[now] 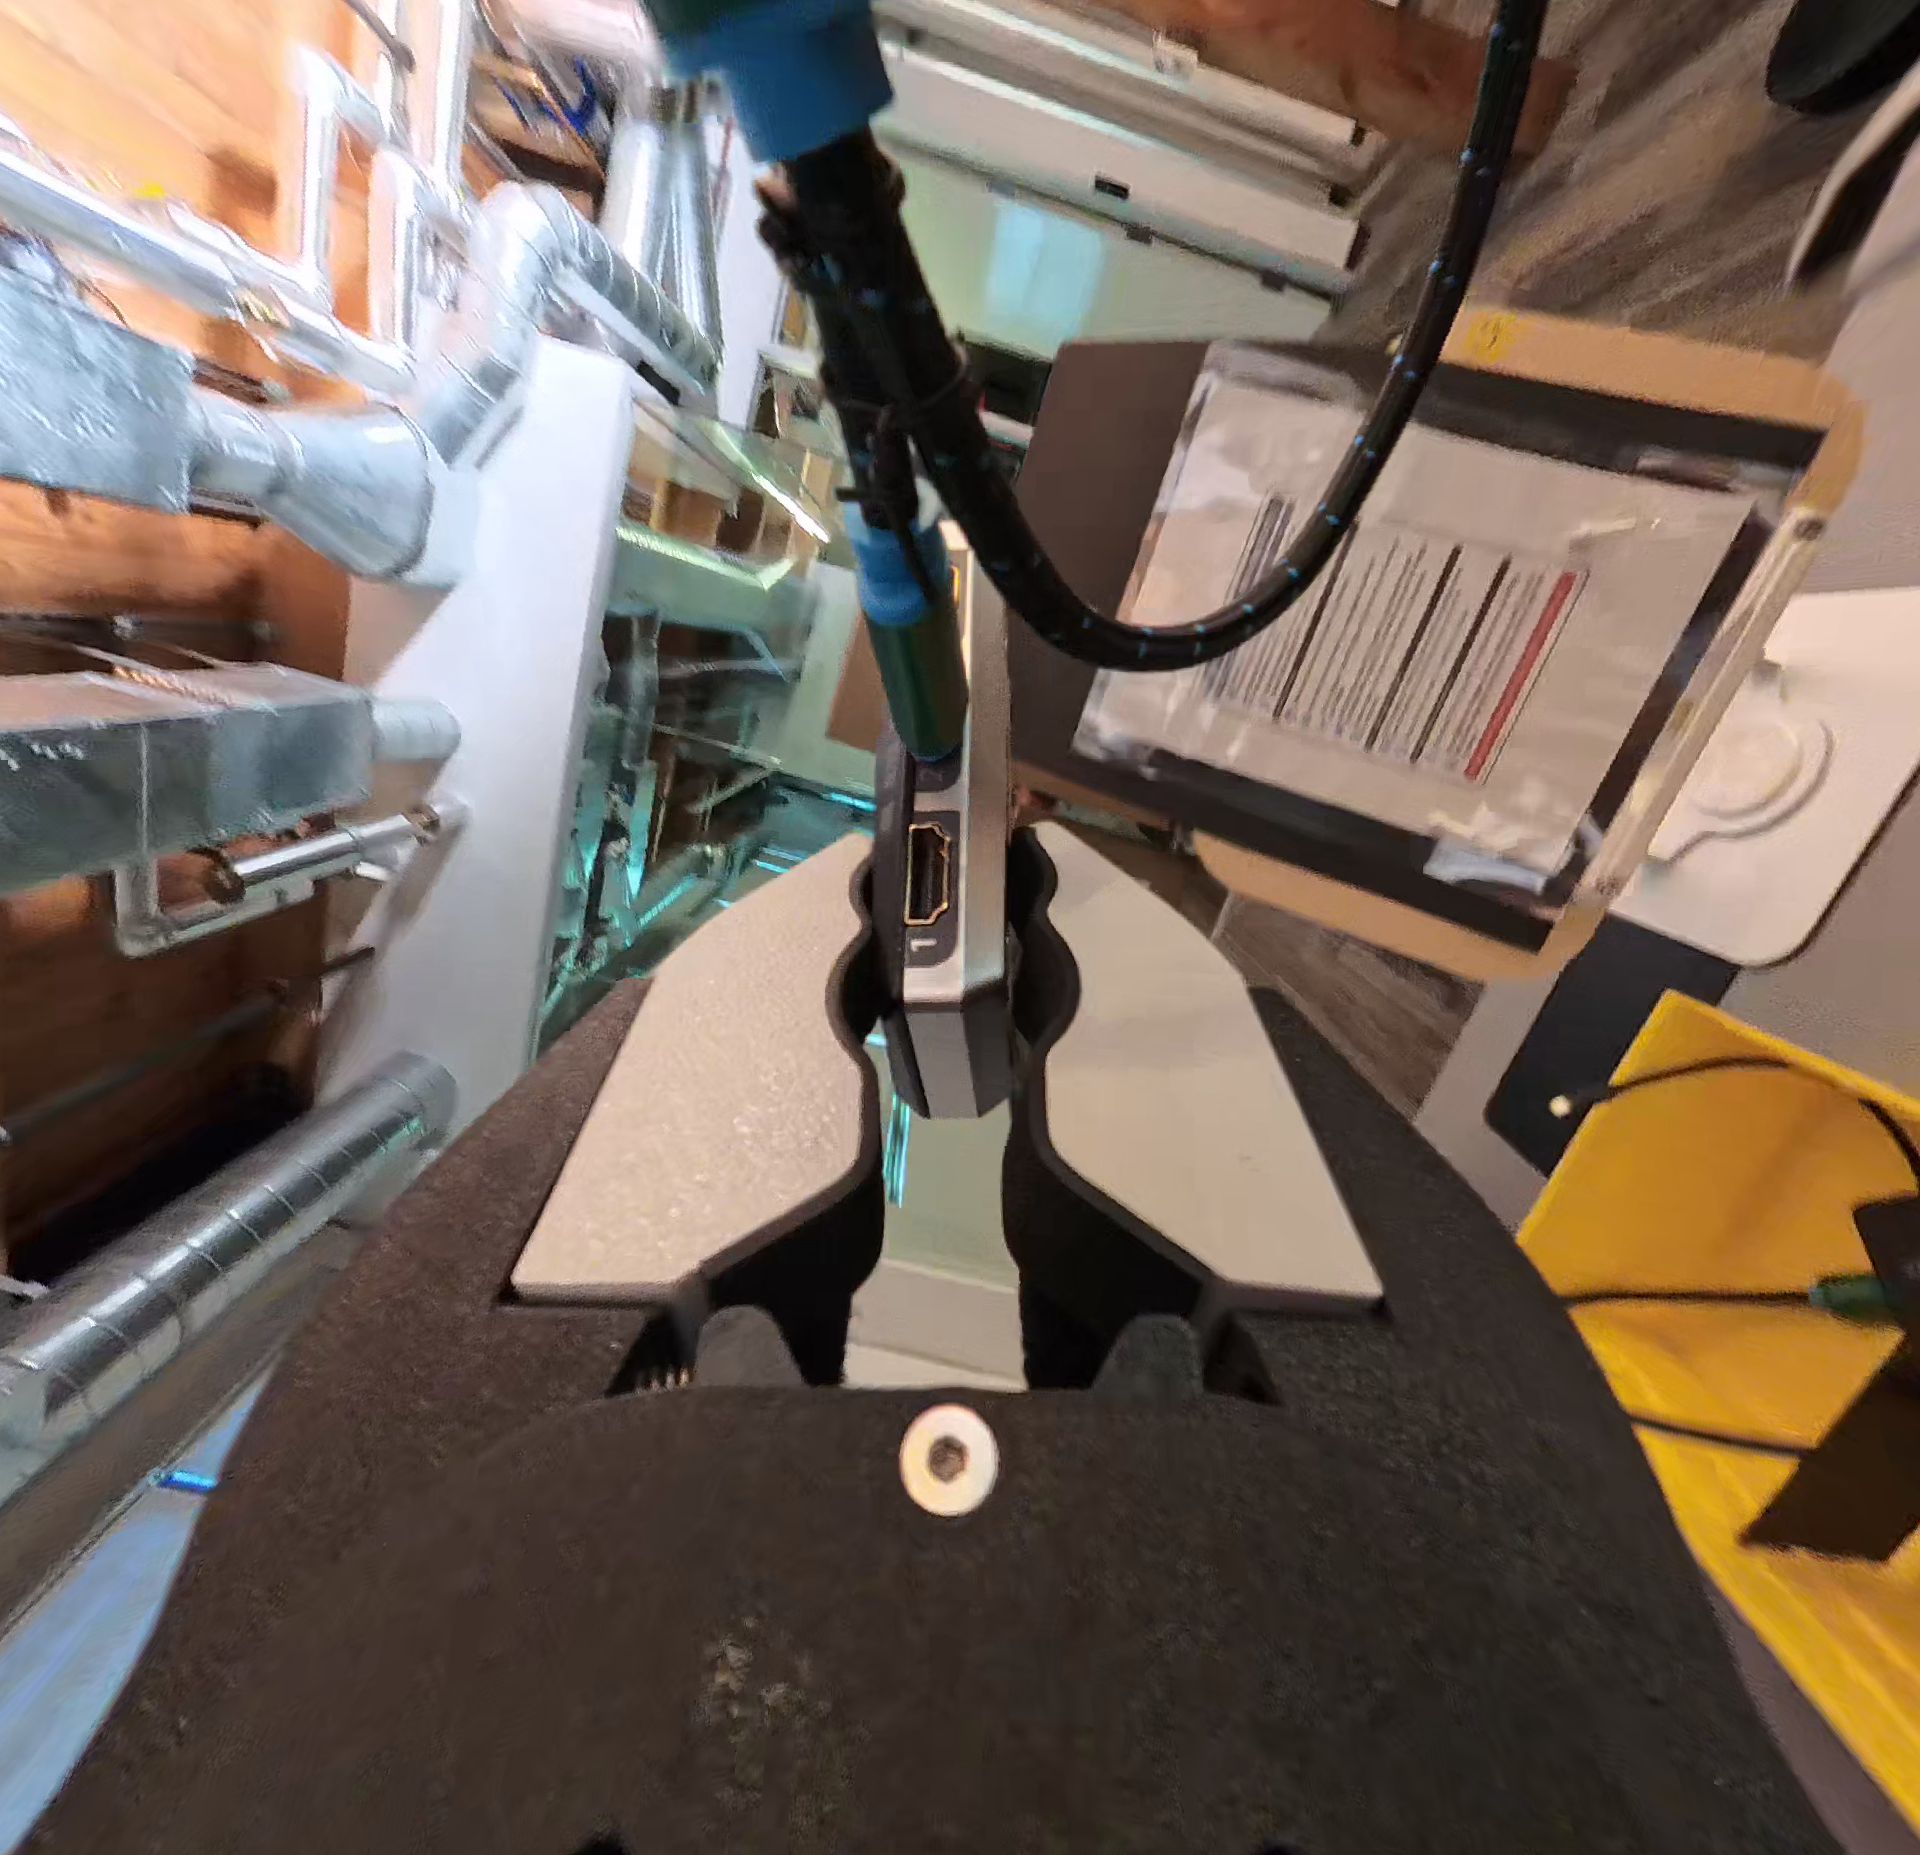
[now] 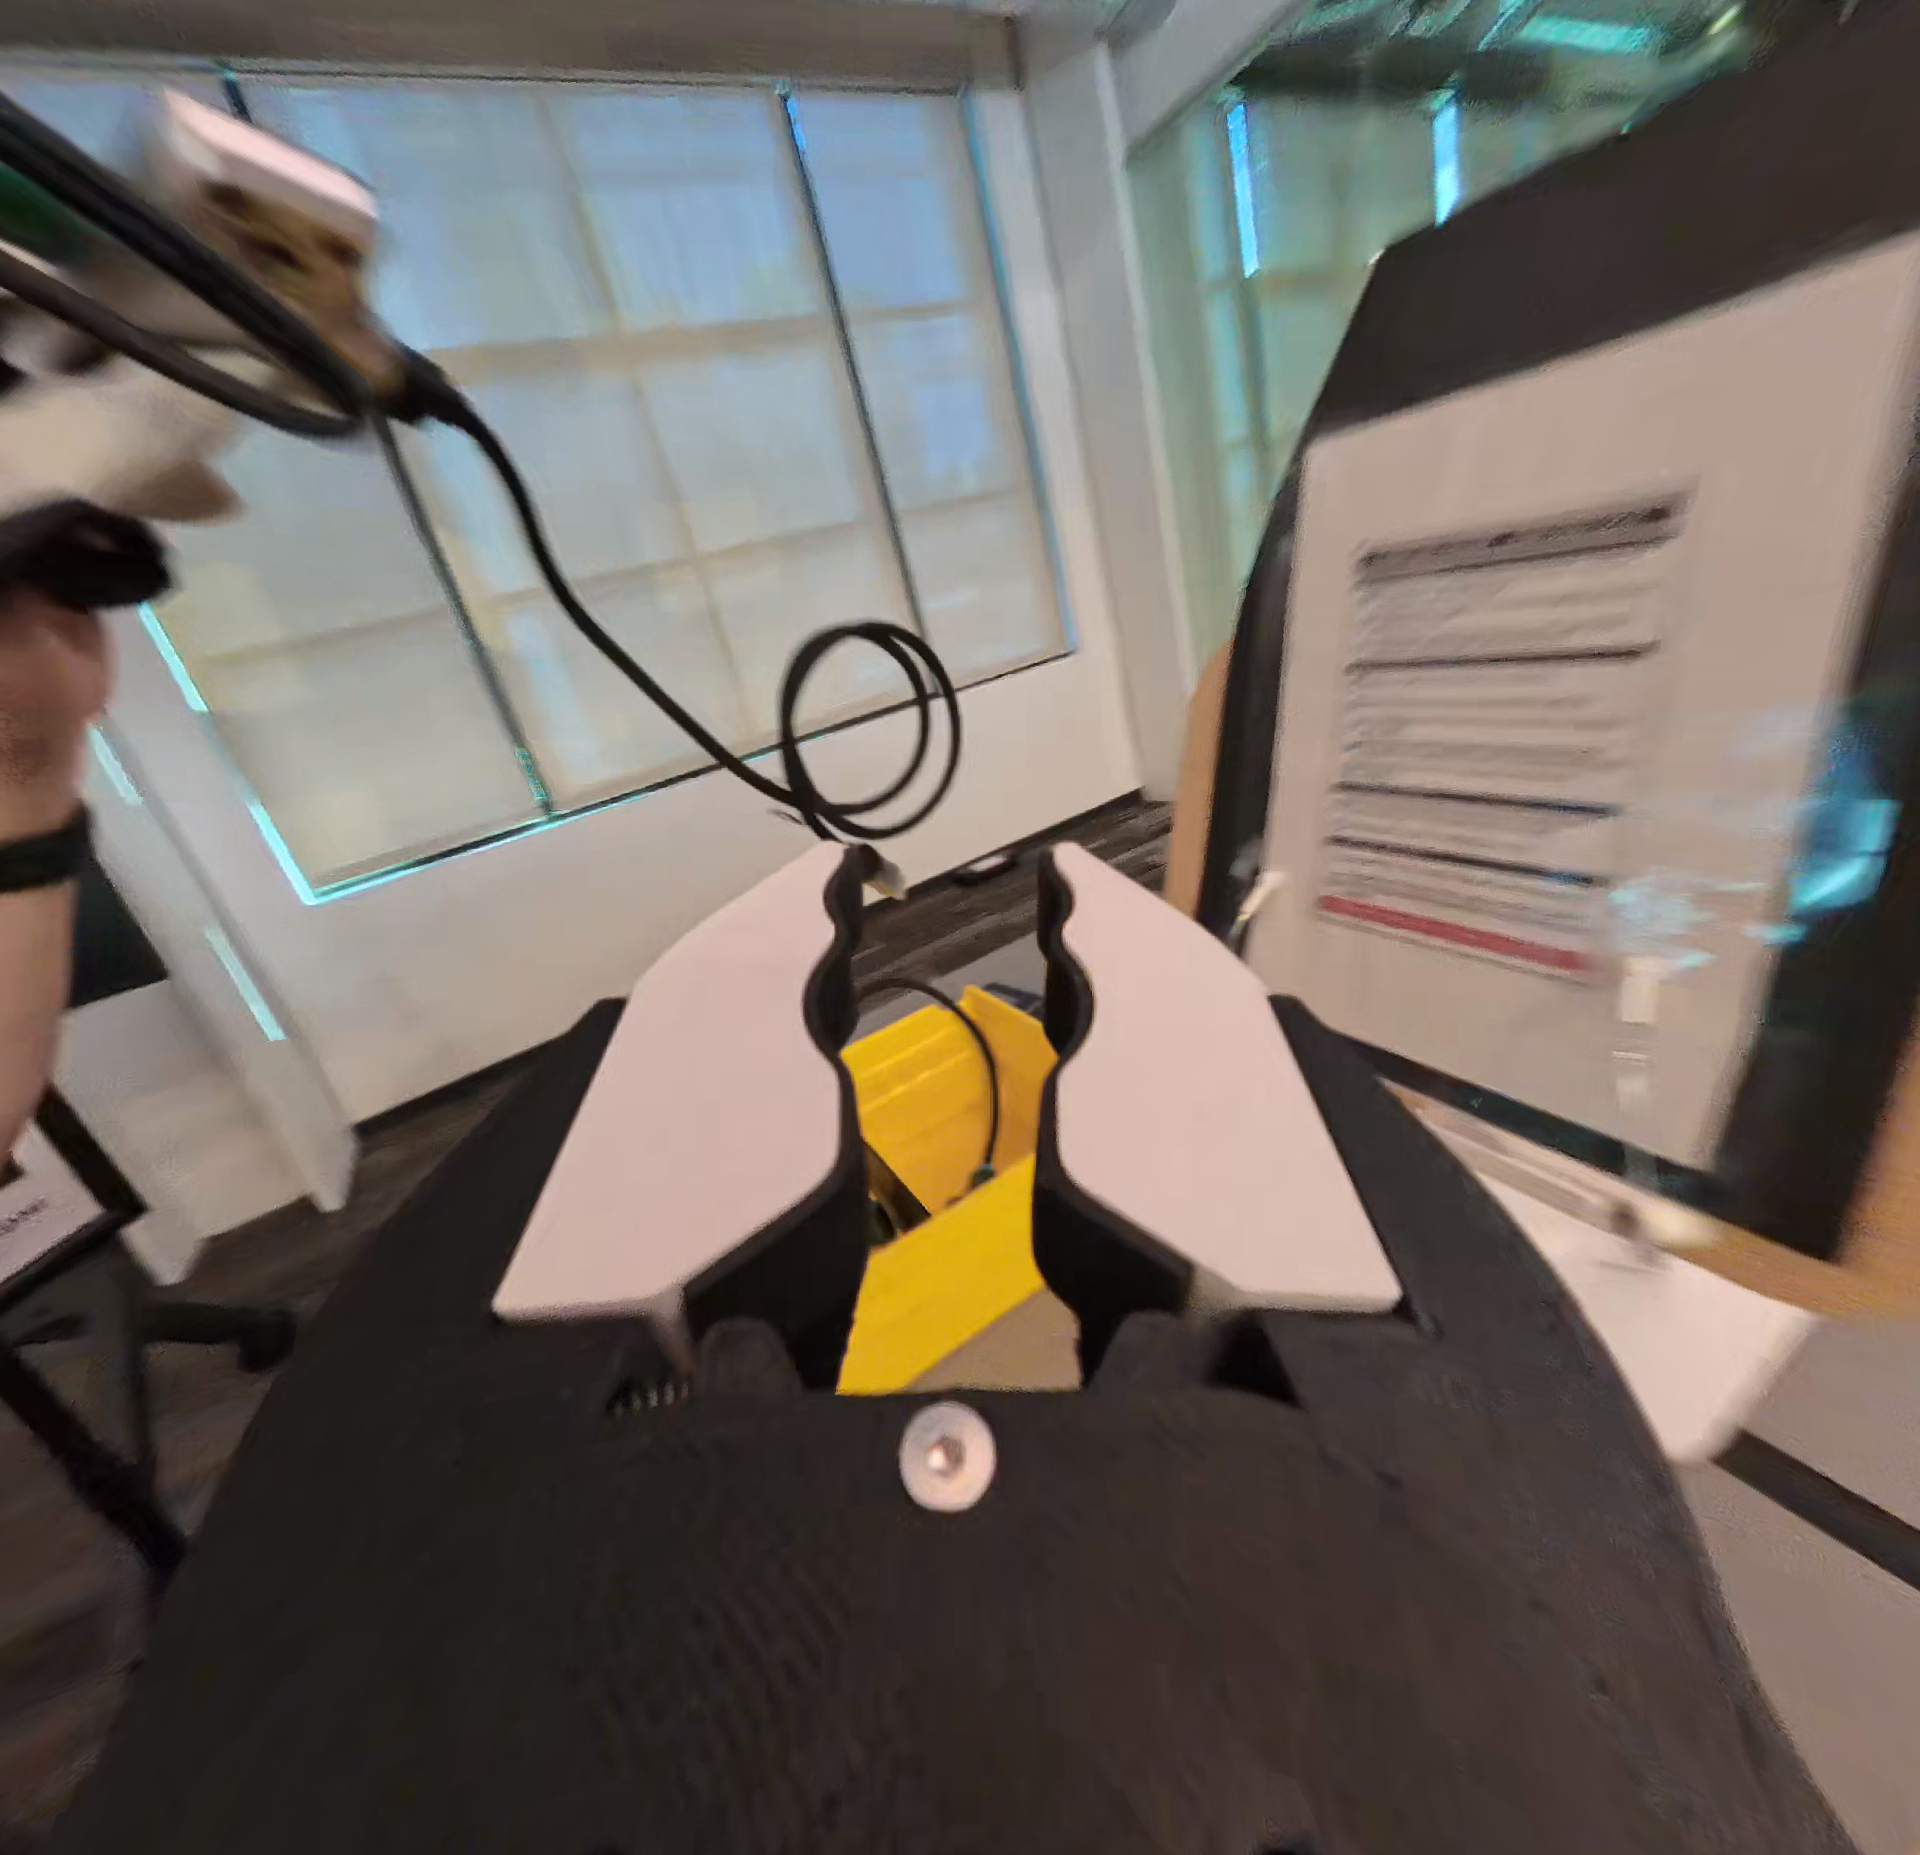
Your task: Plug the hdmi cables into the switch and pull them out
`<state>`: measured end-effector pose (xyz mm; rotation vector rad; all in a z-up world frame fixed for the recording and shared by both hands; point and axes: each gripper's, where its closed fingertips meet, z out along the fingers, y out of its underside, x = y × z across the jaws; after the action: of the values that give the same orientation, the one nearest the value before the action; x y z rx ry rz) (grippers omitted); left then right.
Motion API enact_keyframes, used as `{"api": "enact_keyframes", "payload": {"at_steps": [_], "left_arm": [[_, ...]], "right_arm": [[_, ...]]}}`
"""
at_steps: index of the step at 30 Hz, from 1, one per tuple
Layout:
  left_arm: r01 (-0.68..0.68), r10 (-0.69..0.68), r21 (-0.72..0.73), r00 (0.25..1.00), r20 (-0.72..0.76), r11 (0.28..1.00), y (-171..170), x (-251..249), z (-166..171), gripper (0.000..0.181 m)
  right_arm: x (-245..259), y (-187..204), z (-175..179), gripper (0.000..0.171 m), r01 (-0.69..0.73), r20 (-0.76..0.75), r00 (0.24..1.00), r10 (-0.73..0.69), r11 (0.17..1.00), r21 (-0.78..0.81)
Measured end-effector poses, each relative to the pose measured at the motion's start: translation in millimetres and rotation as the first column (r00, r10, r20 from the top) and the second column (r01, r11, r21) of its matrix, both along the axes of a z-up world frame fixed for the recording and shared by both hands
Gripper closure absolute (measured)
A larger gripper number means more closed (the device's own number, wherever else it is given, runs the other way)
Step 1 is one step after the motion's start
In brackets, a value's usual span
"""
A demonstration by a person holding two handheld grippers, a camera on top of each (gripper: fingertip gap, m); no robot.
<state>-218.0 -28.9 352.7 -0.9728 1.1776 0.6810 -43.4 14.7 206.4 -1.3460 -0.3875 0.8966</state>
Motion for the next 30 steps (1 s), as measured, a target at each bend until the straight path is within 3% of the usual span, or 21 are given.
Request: {"api": "enact_keyframes", "payload": {"at_steps": [5,9,12,15,23,30], "left_arm": [[0.063,-0.063,0.051,0.998,0.008,0.997,6,68,-51,0.159],[0.107,-0.107,0.075,0.994,-0.004,0.991,8,118,-92,0.158],[0.148,-0.147,0.067,0.989,-0.016,0.987,3,150,-121,0.159],[0.173,-0.172,0.044,0.985,-0.019,0.984,-1,171,-148,0.159],[0.169,-0.167,0.017,0.981,-0.098,0.985,2,187,-206,0.159],[0.145,-0.133,0.048,0.97,-0.202,0.988,12,189,-234,0.158]], "right_arm": [[40,-112,22,0.142,0.037,0.165,0.985,-0.049,0.996,0.077],[28,-146,22,0.141,0.144,0.253,0.948,-0.193,0.969,0.2],[26,-139,21,0.136,0.282,0.264,0.896,-0.356,0.917,0.282],[26,-118,6,0.132,0.357,0.304,0.849,-0.432,0.893,0.273],[29,-67,-47,0.127,0.427,0.333,0.812,-0.479,0.877,0.22],[23,-56,-70,0.148,0.367,0.305,0.843,-0.444,0.888,0.277]]}}
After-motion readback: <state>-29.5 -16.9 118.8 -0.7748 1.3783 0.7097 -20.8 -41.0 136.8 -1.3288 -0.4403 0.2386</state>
